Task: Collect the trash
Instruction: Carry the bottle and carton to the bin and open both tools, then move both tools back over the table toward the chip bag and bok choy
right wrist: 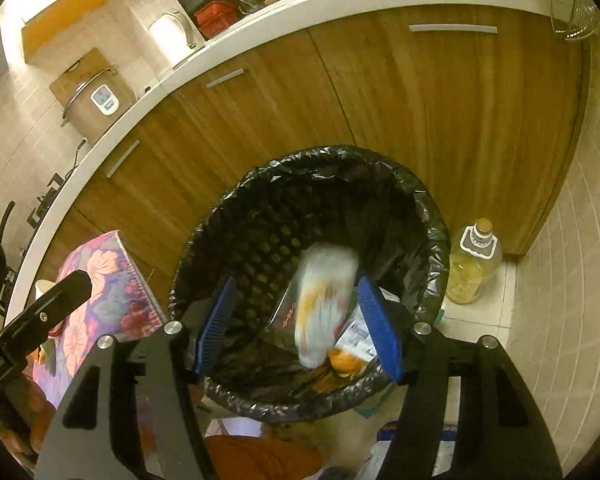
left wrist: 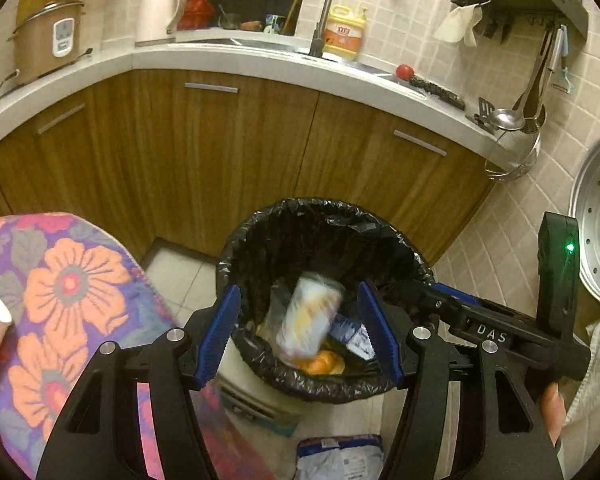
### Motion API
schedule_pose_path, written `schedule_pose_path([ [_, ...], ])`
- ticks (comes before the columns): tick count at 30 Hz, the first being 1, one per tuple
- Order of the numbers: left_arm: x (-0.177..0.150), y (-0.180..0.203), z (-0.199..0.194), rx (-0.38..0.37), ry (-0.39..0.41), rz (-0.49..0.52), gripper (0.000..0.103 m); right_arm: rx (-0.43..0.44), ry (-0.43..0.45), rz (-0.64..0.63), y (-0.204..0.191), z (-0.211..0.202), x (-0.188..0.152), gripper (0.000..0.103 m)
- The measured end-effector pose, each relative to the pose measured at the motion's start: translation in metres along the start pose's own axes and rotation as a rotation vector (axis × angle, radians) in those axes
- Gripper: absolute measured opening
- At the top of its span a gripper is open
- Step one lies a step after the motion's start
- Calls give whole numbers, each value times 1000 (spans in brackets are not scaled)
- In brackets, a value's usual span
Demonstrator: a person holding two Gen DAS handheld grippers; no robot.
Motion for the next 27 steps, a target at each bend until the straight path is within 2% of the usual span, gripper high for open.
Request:
schedule_pose_path([
  [6, -6, -7, -31, 11, 41, -10, 62, 33, 35, -71, -34, -20, 0, 60],
  [12, -9, -25, -80, 25, 129, -47, 66, 75, 81, -174, -83, -42, -6, 60],
  [20, -22, -63, -149, 97, 240, -91, 72, 133, 101, -300, -154, -55, -25, 63],
  [27, -43, -119, -212, 199, 314, -158, 79, 221, 86, -439, -233, -52, -55, 63],
])
Point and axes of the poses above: each gripper's, at about its wrist camera, not at the fingertips, and z roughly the way its jaws point, y to its right, x to its top, the point moved 3 cm from there along z, roughly the way its jaws point
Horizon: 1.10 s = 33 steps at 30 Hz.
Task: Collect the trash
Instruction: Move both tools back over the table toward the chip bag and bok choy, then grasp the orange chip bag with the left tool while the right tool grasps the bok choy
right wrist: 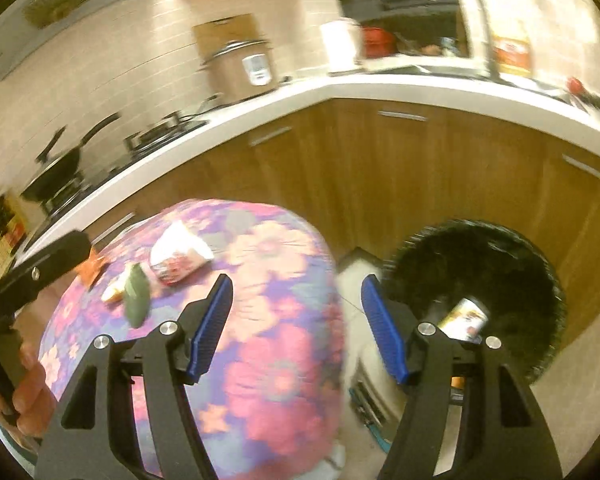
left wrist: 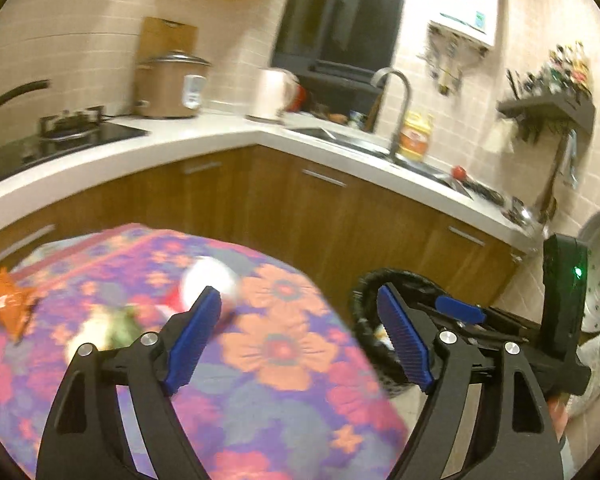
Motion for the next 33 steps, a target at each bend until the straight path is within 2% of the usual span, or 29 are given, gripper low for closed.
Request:
schedule_pose_path([
  [1, 1, -11, -8, 26, 13, -7, 79, 18, -4, -22, -14, 3, -1, 63],
  [4, 3, -44, -36, 163, 88, -11, 80, 37, -9, -86, -49, 12, -3, 63],
  [8, 4, -89, -69, 257, 148, -51, 83, 65, -34, -161, -92, 27, -6, 63],
  [13, 4, -145, -96, 369, 168, -107, 84, 99, -73, -250, -142, 47, -14, 62],
  [14, 3, -157, -100, 383, 171, -129, 84, 100, -79, -271, -151, 51, -15, 61],
  [16, 0, -187, -110, 420, 173, -182, 84, 92, -95, -326, -171, 60, -20, 48],
  [19, -5, -231, -121, 461, 171, -258, 84, 104, -107, -356, -191, 74, -23, 48],
  [22, -10, -274, -122, 454, 156, -356, 85, 134, -102, -360, -205, 87, -24, 48],
  [26, -18, -318, -99, 418, 83, -479, 85, 155, -85, -362, -215, 103, -29, 48],
  [30, -23, -337, -63, 385, -6, -524, 85, 136, -102, -350, -214, 118, -35, 48],
  [33, -26, -340, -33, 398, -72, -522, 85, 128, -136, -339, -210, 130, -40, 48],
])
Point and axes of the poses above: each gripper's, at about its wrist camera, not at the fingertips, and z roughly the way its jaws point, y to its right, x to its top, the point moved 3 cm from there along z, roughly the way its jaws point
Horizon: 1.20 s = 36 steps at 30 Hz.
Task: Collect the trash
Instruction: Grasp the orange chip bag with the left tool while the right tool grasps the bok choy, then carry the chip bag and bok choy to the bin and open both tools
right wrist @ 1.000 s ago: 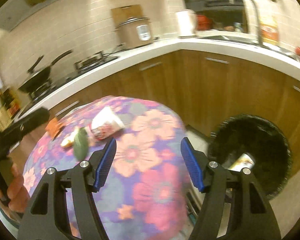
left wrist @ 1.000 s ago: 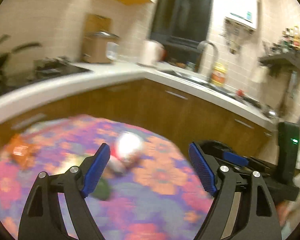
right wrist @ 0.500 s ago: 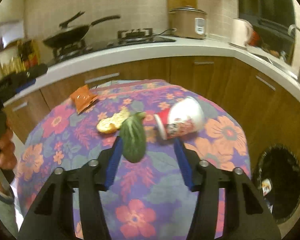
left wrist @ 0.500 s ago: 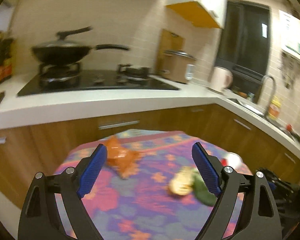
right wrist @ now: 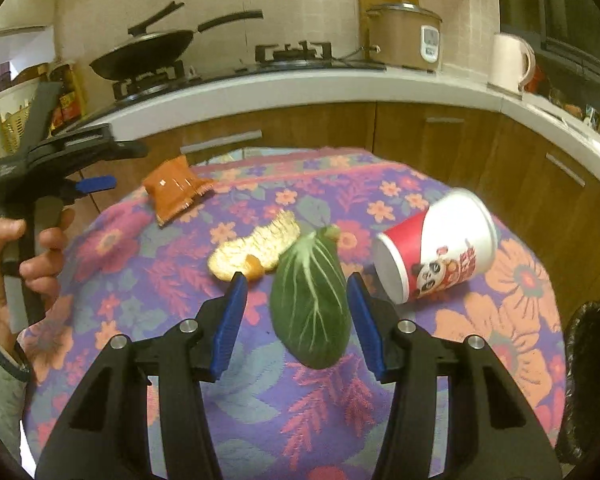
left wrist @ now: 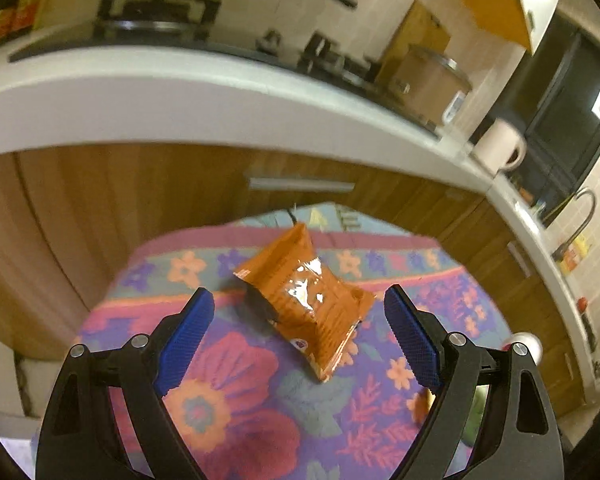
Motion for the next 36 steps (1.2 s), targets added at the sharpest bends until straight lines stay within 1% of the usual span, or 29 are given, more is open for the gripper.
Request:
schedule_pose_path([
  [2, -4, 2, 15, 30, -20, 4, 84, 4, 5, 4, 1, 1, 2, 48],
  [3, -6, 2, 22, 46, -28, 2, 81, -1, 6, 3, 2, 1, 3, 48],
  [5, -8, -2, 29, 94, -17, -8, 76, 1, -13, 4, 3, 6, 3, 48],
  [6, -9, -4, 31, 100, -16, -16, 75, 10, -22, 6, 3, 8, 3, 48],
  [7, -9, -6, 33, 87, -24, -21, 75, 12, -28, 7, 4, 10, 4, 48],
  [10, -10, -2, 34, 77, -29, 2, 72, 4, -49, -6, 1, 18, 8, 48],
  [11, -11, 1, 36, 73, -38, 19, 69, -7, -57, -15, 0, 22, 9, 48],
  [12, -11, 4, 38, 72, -43, 33, 64, -20, -67, -22, -1, 26, 10, 48],
  [13, -12, 6, 38, 80, -42, 50, 62, -25, -74, -23, -1, 29, 11, 48],
  [14, -14, 9, 38, 93, -38, 69, 60, -30, -82, -22, -1, 32, 11, 48],
  [17, -14, 12, 37, 100, -26, 83, 45, -46, -118, -7, 3, 43, 13, 48],
  [19, -15, 15, 36, 101, -16, 101, 40, -44, -137, -2, 4, 48, 13, 48],
  [21, -17, 20, 34, 113, 0, 132, 28, -46, -160, -1, 4, 54, 13, 48],
  [22, -18, 23, 32, 116, 8, 144, 28, -51, -168, 3, 5, 55, 12, 48],
  [23, -18, 25, 30, 120, 18, 154, 24, -50, -169, 8, 6, 55, 11, 47],
  [24, -19, 26, 29, 118, 25, 160, 23, -45, -173, 13, 7, 56, 11, 37],
  [25, -19, 26, 28, 116, 29, 162, 23, -43, -181, 20, 8, 57, 10, 32],
  [26, -19, 27, 27, 111, 33, 162, 23, -42, -180, 21, 9, 57, 10, 32],
  [27, -19, 26, 25, 105, 37, 157, 22, -38, -177, 19, 8, 56, 10, 25],
  [28, -18, 25, 23, 98, 45, 150, 22, -36, -175, 15, 7, 56, 10, 16],
  [30, -18, 22, 17, 80, 59, 138, 22, -26, -168, 7, 5, 53, 9, 7],
  [34, -22, 24, 5, 72, 64, 142, 21, 5, -119, 22, 6, 36, 8, 3],
  [36, -27, 27, -9, 52, 76, 146, 21, 26, -102, 42, 8, 27, 5, 3],
])
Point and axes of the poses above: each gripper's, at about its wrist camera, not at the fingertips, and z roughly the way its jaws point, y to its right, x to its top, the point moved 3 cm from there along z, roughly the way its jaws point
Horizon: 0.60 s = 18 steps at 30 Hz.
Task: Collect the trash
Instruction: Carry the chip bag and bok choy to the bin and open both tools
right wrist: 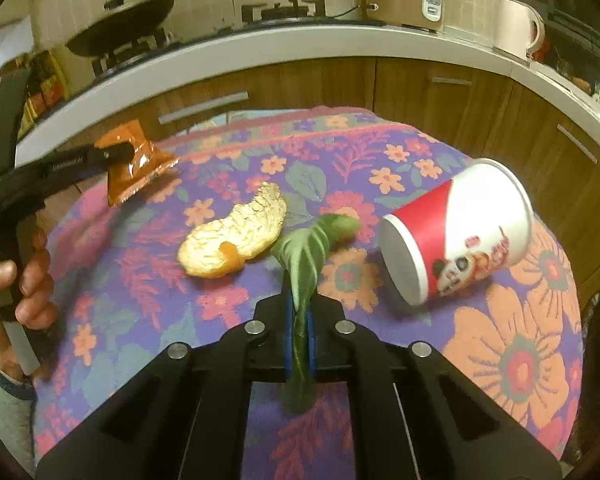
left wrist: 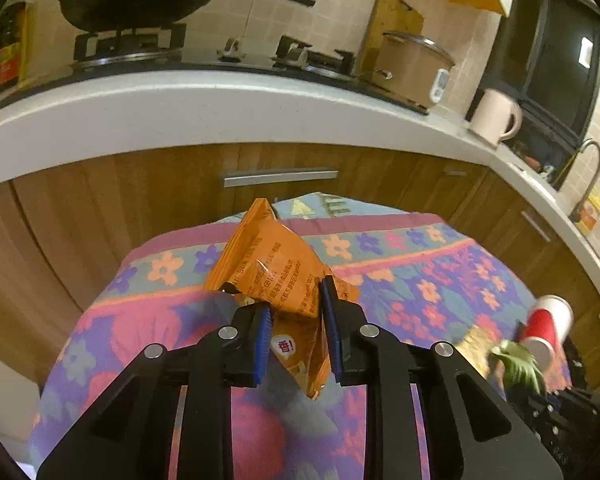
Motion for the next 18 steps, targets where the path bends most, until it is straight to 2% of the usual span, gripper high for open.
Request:
schedule_pose_path([
  [5, -13, 14, -41, -46, 44, 18, 21, 69, 40, 26, -1, -29, -9, 3],
  [9, -28, 31, -72, -81, 73, 39, 21, 104, 93, -4, -8, -60, -16, 3],
  [14, -36, 62, -92, -108, 90, 86, 21, 110, 165, -3, 0, -101, -23, 2],
  [18, -39, 99, -105, -146, 106, 138, 21, 91, 230, 41, 29, -136, -31, 2],
])
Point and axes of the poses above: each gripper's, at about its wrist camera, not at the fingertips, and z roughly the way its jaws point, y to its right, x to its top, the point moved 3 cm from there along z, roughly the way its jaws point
